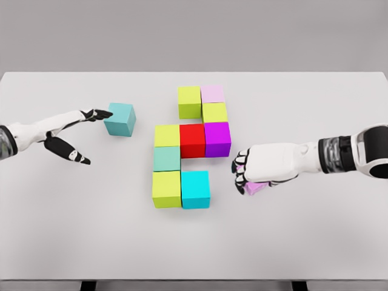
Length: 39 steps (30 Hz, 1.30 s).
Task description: Assemble the squares on the desktop into the number 2
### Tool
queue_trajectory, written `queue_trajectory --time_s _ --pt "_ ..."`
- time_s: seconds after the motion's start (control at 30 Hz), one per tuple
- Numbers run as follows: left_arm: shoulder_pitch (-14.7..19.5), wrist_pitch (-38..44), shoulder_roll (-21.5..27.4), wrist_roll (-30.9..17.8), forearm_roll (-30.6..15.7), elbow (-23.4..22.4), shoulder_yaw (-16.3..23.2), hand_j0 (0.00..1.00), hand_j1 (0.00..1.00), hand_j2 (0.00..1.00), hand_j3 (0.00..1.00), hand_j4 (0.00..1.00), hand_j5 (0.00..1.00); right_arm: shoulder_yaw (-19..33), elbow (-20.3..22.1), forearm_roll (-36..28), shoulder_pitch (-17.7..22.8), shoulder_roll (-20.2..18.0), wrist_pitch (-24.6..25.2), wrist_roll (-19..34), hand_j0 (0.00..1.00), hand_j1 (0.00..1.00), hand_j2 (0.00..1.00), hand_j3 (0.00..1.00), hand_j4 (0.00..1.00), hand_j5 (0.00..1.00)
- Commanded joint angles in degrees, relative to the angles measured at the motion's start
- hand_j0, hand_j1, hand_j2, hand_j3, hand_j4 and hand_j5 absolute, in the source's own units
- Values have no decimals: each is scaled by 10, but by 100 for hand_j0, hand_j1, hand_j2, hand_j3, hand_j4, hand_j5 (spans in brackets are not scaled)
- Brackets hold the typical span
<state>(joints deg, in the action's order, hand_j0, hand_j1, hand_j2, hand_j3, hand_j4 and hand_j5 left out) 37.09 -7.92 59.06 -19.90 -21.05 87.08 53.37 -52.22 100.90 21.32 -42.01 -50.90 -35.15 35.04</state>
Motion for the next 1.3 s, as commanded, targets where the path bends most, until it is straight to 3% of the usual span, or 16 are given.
queue_trajectory --time_s 0.0,0.03,0.2,0.3,0.57,0.67,0.73,0.8,0.9,0.97,1.03,1.1,1.17,1.27 --pt "0 -10 1 0 -2 -2 6 100 100 100 100 100 100 -3 0 -3 0 1 2 0 78 78 78 78 78 78" --pt "0 -10 0 1 -1 -2 6 100 100 100 100 100 100 -3 0 -3 -2 1 2 0 100 100 100 100 100 100" --pt "1 -1 -30 3 3 -9 5 100 100 100 100 100 100 2 0 -24 -18 -1 2 0 100 100 100 100 100 100" --pt "2 -1 -69 3 12 -53 6 100 100 100 100 100 100 19 -1 -25 -19 -10 2 0 100 100 100 100 100 100" --pt "10 0 -113 3 21 -67 4 100 100 100 100 100 100 72 -5 -67 -14 -80 2 0 100 100 100 100 100 100" --pt "17 3 -123 3 33 -64 3 100 100 100 100 100 100 94 -31 -67 -12 -83 2 0 100 100 100 100 100 100" --pt "28 4 -135 2 39 -66 3 100 100 100 100 100 100 105 -71 -65 -10 -100 2 0 100 100 100 100 100 100" --pt "31 -5 -124 0 38 -58 2 100 100 100 100 100 100 104 -100 -59 -2 -102 2 0 100 100 100 100 100 100" --pt "31 -38 -46 0 5 -41 -3 100 100 100 100 100 100 104 -116 -47 23 -104 2 0 100 100 100 100 100 100" --pt "29 -39 -23 0 1 -51 -4 100 100 100 100 100 100 103 -116 -15 40 -105 2 0 100 100 100 100 100 100" --pt "28 -39 -24 1 1 -99 -11 100 100 100 100 100 100 103 -110 -12 45 -119 2 0 100 100 100 100 100 100" --pt "29 -40 -73 0 11 -182 -21 100 100 100 100 100 100 98 -101 -6 47 -117 2 0 100 100 100 100 100 100" --pt "32 -39 -115 0 40 -226 -21 100 100 100 100 100 100 97 -98 -4 55 -117 2 0 100 100 100 100 100 100" --pt "33 -38 -145 0 70 -224 -20 100 100 100 100 100 100 97 -82 12 68 -112 2 0 100 100 100 100 100 100"
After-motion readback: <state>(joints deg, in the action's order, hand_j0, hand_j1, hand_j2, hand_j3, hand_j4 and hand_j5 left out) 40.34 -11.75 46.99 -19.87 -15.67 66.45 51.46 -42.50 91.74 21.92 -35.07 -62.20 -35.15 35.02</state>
